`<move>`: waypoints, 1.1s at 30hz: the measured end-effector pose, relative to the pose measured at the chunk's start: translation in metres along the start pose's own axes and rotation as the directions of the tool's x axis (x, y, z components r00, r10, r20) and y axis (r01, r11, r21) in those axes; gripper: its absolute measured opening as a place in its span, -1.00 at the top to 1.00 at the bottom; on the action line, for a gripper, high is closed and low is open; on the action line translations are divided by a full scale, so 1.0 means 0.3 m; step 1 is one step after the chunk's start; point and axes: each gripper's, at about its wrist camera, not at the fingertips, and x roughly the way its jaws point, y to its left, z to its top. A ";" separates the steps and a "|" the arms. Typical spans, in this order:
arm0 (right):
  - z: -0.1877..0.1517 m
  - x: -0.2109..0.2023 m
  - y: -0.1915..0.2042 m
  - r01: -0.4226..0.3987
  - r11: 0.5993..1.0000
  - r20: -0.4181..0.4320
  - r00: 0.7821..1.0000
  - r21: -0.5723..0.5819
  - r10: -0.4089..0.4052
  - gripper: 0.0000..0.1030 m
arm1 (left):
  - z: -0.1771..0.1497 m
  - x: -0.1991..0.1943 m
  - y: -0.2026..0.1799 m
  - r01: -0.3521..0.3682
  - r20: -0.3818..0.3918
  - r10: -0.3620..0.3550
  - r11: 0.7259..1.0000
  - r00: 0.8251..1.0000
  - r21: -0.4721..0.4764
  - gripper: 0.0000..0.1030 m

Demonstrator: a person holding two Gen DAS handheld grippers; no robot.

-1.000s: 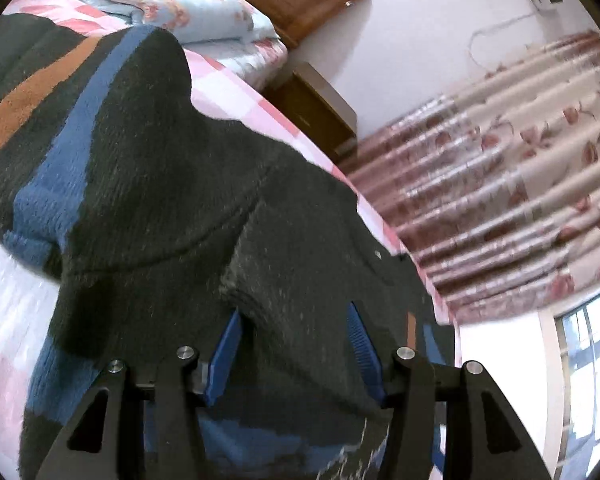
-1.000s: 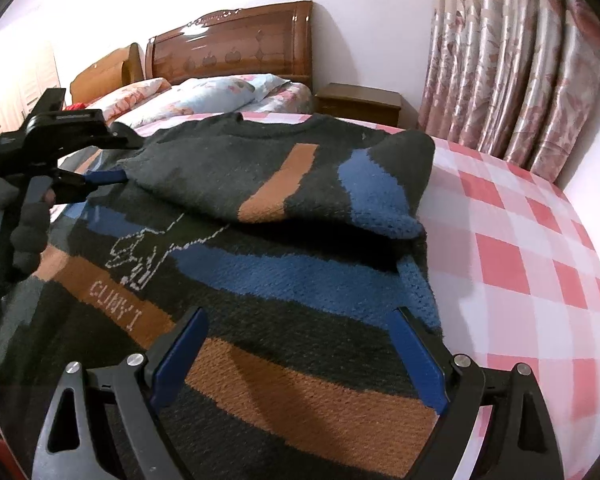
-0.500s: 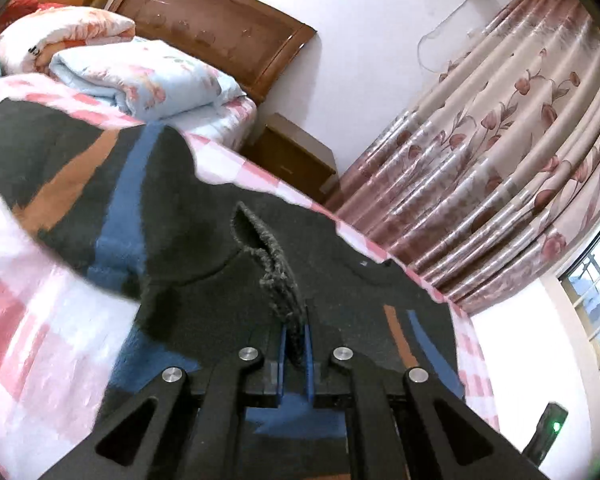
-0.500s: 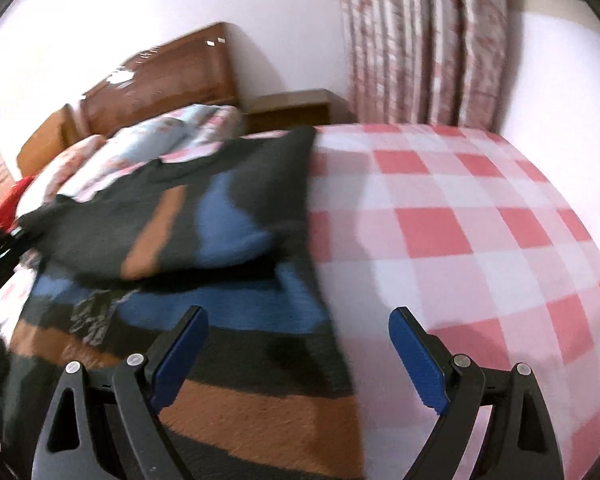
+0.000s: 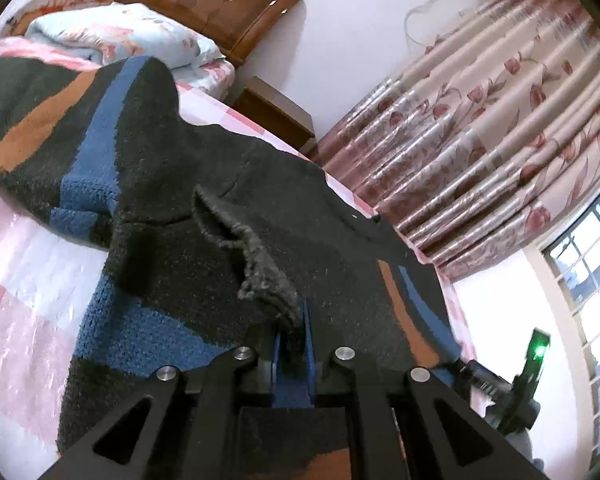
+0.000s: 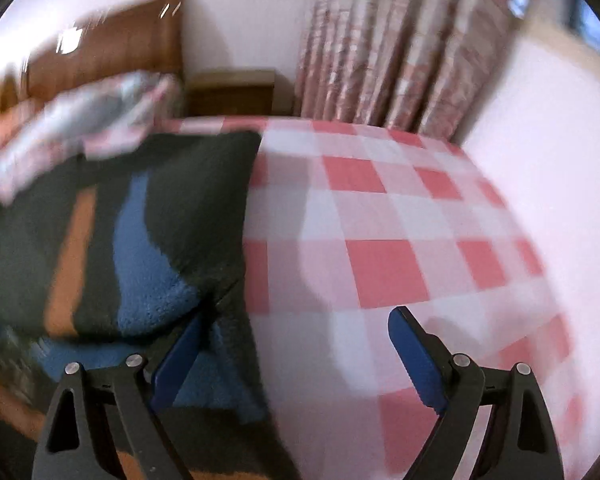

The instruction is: Fold small clothes

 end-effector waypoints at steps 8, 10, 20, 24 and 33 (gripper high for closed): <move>-0.027 0.035 -0.062 -0.027 0.997 -0.076 0.997 0.077 0.033 -1.00 | -0.014 0.027 -0.039 -0.071 -0.016 0.072 0.995 0.997 0.073 0.78; -0.043 -0.008 -0.061 -0.047 0.996 -0.050 0.997 0.073 0.051 -1.00 | -0.013 0.018 -0.024 -0.065 -0.014 0.066 0.996 0.998 0.059 0.69; 0.058 -0.114 0.120 -0.145 0.984 0.163 0.974 -0.105 0.160 -1.00 | -0.030 -0.012 -0.043 -0.129 0.056 0.124 0.988 0.991 0.086 0.56; 0.033 0.029 0.188 -0.121 0.977 0.025 0.992 -0.177 0.127 -1.00 | -0.039 -0.084 -0.057 -0.182 0.185 0.163 0.979 0.969 0.096 0.53; 0.187 0.019 0.127 -0.144 0.985 0.095 0.984 -0.093 0.153 -1.00 | -0.034 -0.050 -0.115 -0.162 0.147 0.132 0.962 0.980 0.218 0.42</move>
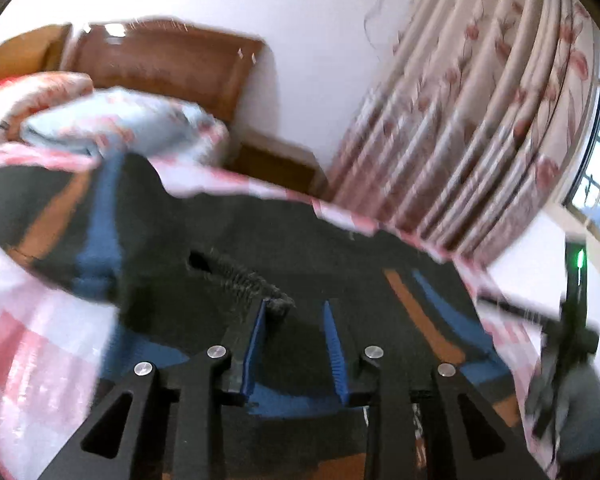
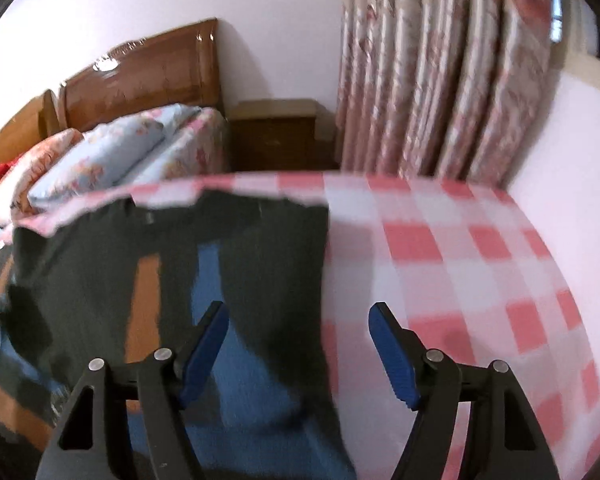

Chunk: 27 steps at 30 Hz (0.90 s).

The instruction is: Fold small clothes

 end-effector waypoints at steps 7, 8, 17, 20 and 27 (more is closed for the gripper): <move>0.137 0.260 0.029 -0.103 0.995 -0.122 0.987 -0.006 0.101 -1.00 | 0.009 0.034 0.084 -0.040 -0.050 0.034 0.992 0.998 -0.123 0.42; 0.138 0.304 0.027 -0.091 0.996 -0.156 0.984 -0.015 0.088 -1.00 | 0.012 0.035 0.082 -0.043 -0.051 0.037 0.992 0.998 -0.118 0.41; 0.059 0.086 0.126 -0.162 0.986 -0.071 0.985 -0.028 0.160 -1.00 | 0.000 0.043 0.050 -0.071 -0.058 0.065 0.993 0.996 -0.099 0.39; -0.033 0.028 0.249 -0.174 0.972 -0.064 0.984 -0.157 0.166 -1.00 | -0.001 0.044 0.046 -0.076 -0.058 0.070 0.992 0.996 -0.098 0.39; -0.159 0.071 0.314 -0.140 0.975 -0.157 0.981 -0.171 0.113 -1.00 | -0.006 0.042 0.053 -0.081 -0.055 0.076 0.991 0.996 -0.105 0.38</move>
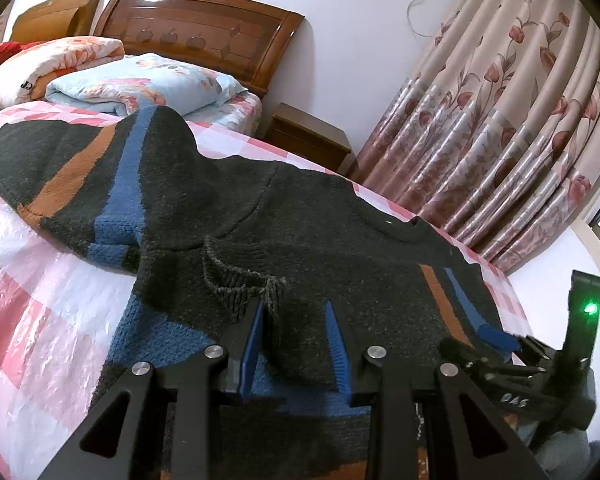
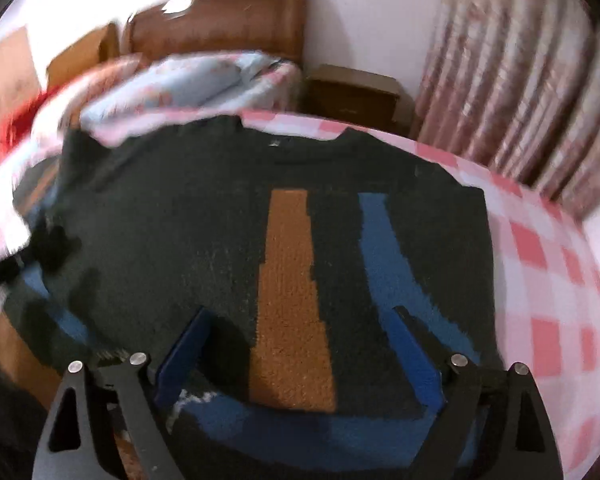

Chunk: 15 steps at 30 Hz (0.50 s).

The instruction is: Fold small clothes

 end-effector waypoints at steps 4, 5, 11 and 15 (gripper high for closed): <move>-0.023 -0.044 0.002 0.007 1.000 0.044 0.999 0.016 -0.007 -1.00 | 0.000 -0.003 0.005 0.002 -0.001 -0.002 1.000 1.000 -0.004 0.38; -0.038 -0.033 0.006 0.015 1.000 0.025 1.000 0.003 -0.015 -1.00 | 0.000 -0.004 0.006 0.003 0.000 -0.003 1.000 1.000 -0.004 0.38; -0.043 -0.005 0.027 0.016 1.000 0.035 0.999 0.010 -0.017 -1.00 | 0.029 -0.053 0.130 0.178 -0.020 -0.185 0.968 0.983 -0.176 0.38; -0.041 0.002 0.021 0.010 1.000 0.037 0.999 0.014 -0.011 -1.00 | 0.079 -0.166 0.424 0.188 0.104 -0.159 0.894 0.982 -0.406 0.16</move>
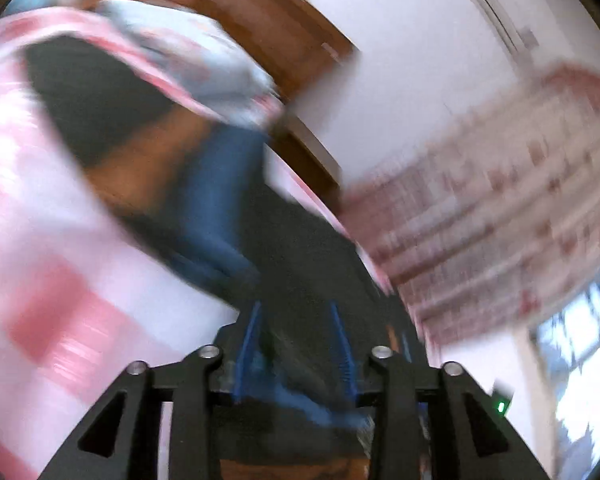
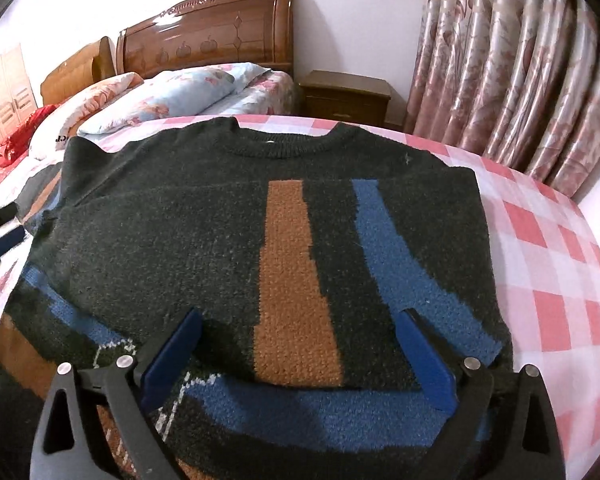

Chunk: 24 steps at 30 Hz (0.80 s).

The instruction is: Fold small clothes

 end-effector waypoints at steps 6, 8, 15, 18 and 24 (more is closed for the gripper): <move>0.003 0.008 0.000 0.002 1.000 0.001 1.000 0.001 -0.002 -1.00 | 0.260 -0.144 0.420 -0.081 0.107 0.124 0.938 0.986 -0.336 0.03; 0.002 0.008 0.000 0.003 1.000 0.002 1.000 0.001 -0.003 -1.00 | 0.334 -0.139 0.485 -0.058 0.108 0.105 0.929 0.989 -0.366 0.03; 0.002 0.008 0.001 0.002 1.000 0.002 1.000 0.002 -0.002 -1.00 | 0.509 -0.044 0.546 -0.059 0.103 0.101 0.935 0.990 -0.348 0.52; 0.003 0.009 0.000 0.000 1.000 0.004 1.000 0.002 0.000 -1.00 | 0.494 -0.052 0.536 -0.080 0.132 0.136 0.930 0.982 -0.359 0.83; -0.003 -0.014 -0.022 -0.052 0.998 0.048 0.998 0.042 0.050 -1.00 | 0.422 -0.153 0.135 0.020 0.260 0.006 0.995 0.965 -0.095 0.83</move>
